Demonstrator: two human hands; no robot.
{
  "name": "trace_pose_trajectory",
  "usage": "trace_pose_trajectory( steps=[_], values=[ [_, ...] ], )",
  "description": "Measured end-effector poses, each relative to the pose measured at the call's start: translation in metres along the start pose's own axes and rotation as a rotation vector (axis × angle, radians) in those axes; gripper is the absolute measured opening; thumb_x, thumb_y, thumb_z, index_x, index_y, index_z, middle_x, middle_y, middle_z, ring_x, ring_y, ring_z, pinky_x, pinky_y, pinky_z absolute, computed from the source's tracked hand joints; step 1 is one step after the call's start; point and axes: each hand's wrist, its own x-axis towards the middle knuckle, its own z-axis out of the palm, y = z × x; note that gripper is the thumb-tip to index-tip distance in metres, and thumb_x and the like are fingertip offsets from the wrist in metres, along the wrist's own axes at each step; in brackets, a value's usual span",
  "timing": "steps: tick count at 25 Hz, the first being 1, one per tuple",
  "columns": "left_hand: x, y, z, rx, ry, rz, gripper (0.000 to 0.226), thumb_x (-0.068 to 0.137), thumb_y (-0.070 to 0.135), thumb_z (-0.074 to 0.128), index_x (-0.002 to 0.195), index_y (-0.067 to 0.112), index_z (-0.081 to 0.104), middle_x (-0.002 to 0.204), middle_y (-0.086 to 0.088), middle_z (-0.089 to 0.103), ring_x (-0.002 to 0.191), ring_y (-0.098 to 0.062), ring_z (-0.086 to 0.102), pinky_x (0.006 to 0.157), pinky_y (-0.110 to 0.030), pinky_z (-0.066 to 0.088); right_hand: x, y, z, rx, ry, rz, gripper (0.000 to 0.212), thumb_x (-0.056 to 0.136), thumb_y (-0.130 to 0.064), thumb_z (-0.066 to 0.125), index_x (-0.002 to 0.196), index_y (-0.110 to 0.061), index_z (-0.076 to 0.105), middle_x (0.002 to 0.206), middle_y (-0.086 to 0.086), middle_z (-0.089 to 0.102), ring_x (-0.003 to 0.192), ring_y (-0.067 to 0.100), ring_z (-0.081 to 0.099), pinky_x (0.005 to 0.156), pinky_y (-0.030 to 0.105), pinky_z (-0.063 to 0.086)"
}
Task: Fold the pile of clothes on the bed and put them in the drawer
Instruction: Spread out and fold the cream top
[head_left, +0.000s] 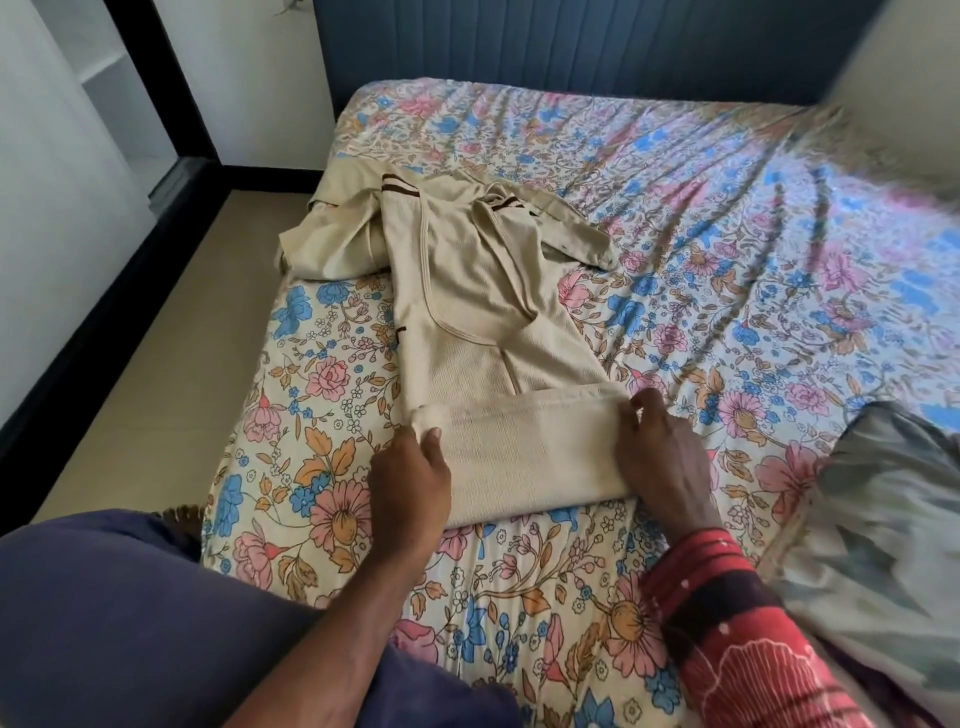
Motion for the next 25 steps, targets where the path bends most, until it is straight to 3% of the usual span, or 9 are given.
trace_pose_trajectory(
  steps=[4, 7, 11, 13, 16, 19, 21, 23, 25],
  values=[
    [-0.007, -0.004, -0.015, -0.006, -0.002, 0.069, 0.04, 0.098, 0.035, 0.065, 0.116, 0.001, 0.057, 0.072, 0.004, 0.062, 0.051, -0.003, 0.057, 0.034, -0.012, 0.034, -0.008, 0.0, -0.012, 0.083, -0.057, -0.045, 0.034, 0.109, -0.044, 0.037, 0.131, -0.018, 0.041, 0.084, 0.003, 0.067, 0.065, 0.021, 0.063, 0.06, 0.039, 0.056],
    [-0.004, -0.02, -0.039, 0.256, 0.087, 0.439, 0.051, 0.084, 0.044, 0.077, 0.114, 0.009, 0.054, 0.093, -0.008, 0.067, 0.071, -0.018, 0.064, 0.045, -0.023, 0.046, -0.028, 0.016, -0.035, 0.162, -0.085, -0.146, 0.051, 0.101, -0.046, 0.056, 0.146, -0.03, 0.037, 0.129, 0.006, 0.063, 0.1, 0.022, 0.065, 0.083, 0.041, 0.056],
    [-0.012, -0.04, -0.054, 0.409, -0.223, 0.808, 0.066, 0.072, 0.07, 0.067, 0.116, 0.021, 0.07, 0.12, -0.001, 0.067, 0.106, -0.018, 0.064, 0.083, -0.045, 0.06, -0.054, 0.037, -0.045, 0.012, -0.487, -0.312, 0.079, 0.092, -0.042, 0.071, 0.155, -0.052, 0.025, 0.17, -0.019, -0.005, 0.149, 0.014, 0.023, 0.117, 0.045, 0.029],
    [-0.011, -0.041, -0.054, 0.564, -0.418, 0.752, 0.085, 0.071, 0.08, 0.056, 0.142, 0.034, 0.055, 0.155, 0.005, 0.046, 0.137, -0.017, 0.046, 0.107, -0.052, 0.042, -0.054, 0.044, -0.038, -0.041, -0.537, -0.348, 0.071, 0.101, -0.044, 0.055, 0.156, -0.054, 0.011, 0.165, -0.024, -0.019, 0.154, 0.01, -0.003, 0.125, 0.05, 0.013],
    [-0.006, -0.043, -0.058, 0.629, -0.545, 0.68, 0.083, 0.082, 0.084, 0.035, 0.153, 0.043, 0.02, 0.162, 0.016, 0.014, 0.147, -0.008, 0.019, 0.111, -0.048, 0.034, -0.055, 0.052, -0.027, -0.036, -0.455, -0.366, 0.059, 0.107, -0.046, 0.035, 0.157, -0.052, 0.007, 0.167, -0.021, -0.012, 0.155, 0.006, -0.01, 0.127, 0.054, 0.013],
    [-0.007, -0.045, -0.056, 0.698, -0.435, 0.783, 0.062, 0.094, 0.068, 0.04, 0.149, 0.039, 0.038, 0.153, 0.008, 0.045, 0.141, -0.022, 0.047, 0.093, -0.054, 0.048, -0.054, 0.055, -0.02, -0.05, -0.353, -0.384, 0.056, 0.109, -0.036, 0.039, 0.157, -0.051, 0.016, 0.167, -0.021, -0.003, 0.155, 0.006, -0.008, 0.127, 0.054, 0.013],
    [-0.008, -0.041, -0.055, 0.745, -0.418, 0.787, 0.054, 0.098, 0.047, 0.056, 0.15, 0.039, 0.04, 0.155, 0.009, 0.044, 0.146, -0.023, 0.042, 0.103, -0.062, 0.04, -0.051, 0.054, -0.024, -0.073, -0.318, -0.401, 0.054, 0.11, -0.03, 0.04, 0.157, -0.049, 0.021, 0.166, -0.022, 0.001, 0.155, 0.004, -0.012, 0.127, 0.055, 0.012],
    [-0.01, -0.026, -0.068, 0.7, -0.557, 0.625, 0.05, 0.104, 0.044, 0.048, 0.152, 0.046, 0.034, 0.162, 0.01, 0.031, 0.15, -0.018, 0.033, 0.118, -0.053, 0.025, -0.049, 0.053, -0.035, -0.126, -0.388, -0.443, 0.051, 0.11, -0.031, 0.036, 0.155, -0.049, 0.023, 0.164, -0.023, 0.007, 0.155, 0.004, -0.01, 0.127, 0.055, 0.003],
    [-0.002, -0.011, -0.095, 0.56, -0.834, 0.396, 0.045, 0.105, 0.047, 0.045, 0.149, 0.048, 0.04, 0.15, 0.011, 0.046, 0.129, -0.012, 0.052, 0.111, -0.033, 0.039, -0.049, 0.05, -0.055, -0.181, -0.55, -0.484, 0.042, 0.11, -0.035, 0.035, 0.15, -0.049, 0.036, 0.162, -0.017, 0.023, 0.153, 0.004, 0.014, 0.127, 0.055, -0.004]
  ],
)
